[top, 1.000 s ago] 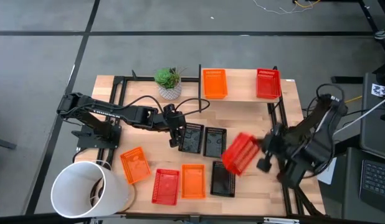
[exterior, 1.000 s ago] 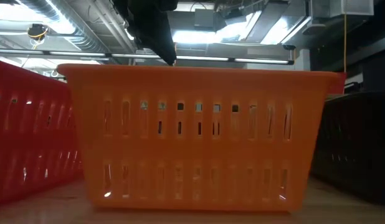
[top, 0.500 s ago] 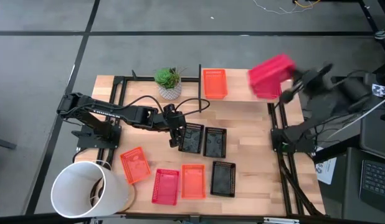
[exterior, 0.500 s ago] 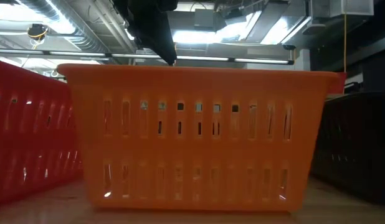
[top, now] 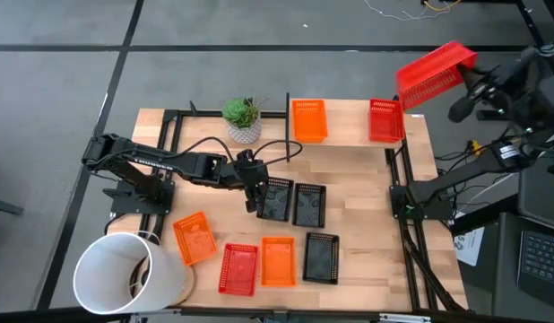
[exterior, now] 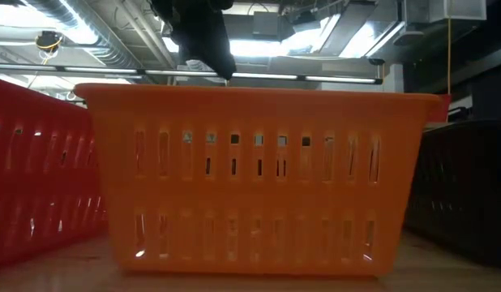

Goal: Stack baskets on shelf by color
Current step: Stack the right red bin on top of the red bin on the shelf

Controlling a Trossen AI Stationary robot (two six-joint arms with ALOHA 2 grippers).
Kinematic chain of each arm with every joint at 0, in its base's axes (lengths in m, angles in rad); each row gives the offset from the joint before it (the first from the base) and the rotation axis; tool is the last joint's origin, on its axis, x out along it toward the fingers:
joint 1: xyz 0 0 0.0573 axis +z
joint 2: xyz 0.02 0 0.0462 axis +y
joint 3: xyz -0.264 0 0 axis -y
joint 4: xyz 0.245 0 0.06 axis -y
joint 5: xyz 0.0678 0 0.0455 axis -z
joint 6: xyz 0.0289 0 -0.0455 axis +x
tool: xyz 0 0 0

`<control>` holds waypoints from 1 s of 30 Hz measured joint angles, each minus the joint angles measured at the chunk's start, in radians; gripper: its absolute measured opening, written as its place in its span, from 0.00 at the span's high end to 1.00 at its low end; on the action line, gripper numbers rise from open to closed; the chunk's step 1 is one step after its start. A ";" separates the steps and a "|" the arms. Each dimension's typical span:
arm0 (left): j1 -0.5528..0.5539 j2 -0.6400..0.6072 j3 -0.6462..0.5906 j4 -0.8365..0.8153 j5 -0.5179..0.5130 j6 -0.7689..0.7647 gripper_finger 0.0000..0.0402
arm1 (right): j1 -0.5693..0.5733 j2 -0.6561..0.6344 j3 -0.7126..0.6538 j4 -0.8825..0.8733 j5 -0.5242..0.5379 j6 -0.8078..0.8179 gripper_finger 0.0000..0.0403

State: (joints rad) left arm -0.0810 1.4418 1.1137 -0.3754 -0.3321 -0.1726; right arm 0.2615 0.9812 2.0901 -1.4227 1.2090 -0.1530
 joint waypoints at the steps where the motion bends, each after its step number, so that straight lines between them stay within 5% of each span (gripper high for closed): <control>1: 0.000 0.000 0.000 0.007 0.000 0.000 0.61 | 0.000 0.007 -0.003 -0.012 -0.001 -0.025 1.00; 12: 0.000 0.000 0.000 0.014 0.000 0.000 0.61 | -0.022 0.078 -0.076 -0.081 0.062 -0.044 1.00; 20: 0.000 0.000 0.000 0.014 0.000 0.000 0.61 | -0.211 0.151 -0.137 -0.083 0.063 -0.123 1.00; 30: 0.000 0.000 0.000 0.014 0.000 0.000 0.61 | -0.615 0.318 -0.151 -0.115 -0.249 -0.346 1.00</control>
State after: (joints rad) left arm -0.0809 1.4418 1.1137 -0.3614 -0.3322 -0.1726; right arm -0.3533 1.2993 1.9392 -1.5375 0.9597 -0.4992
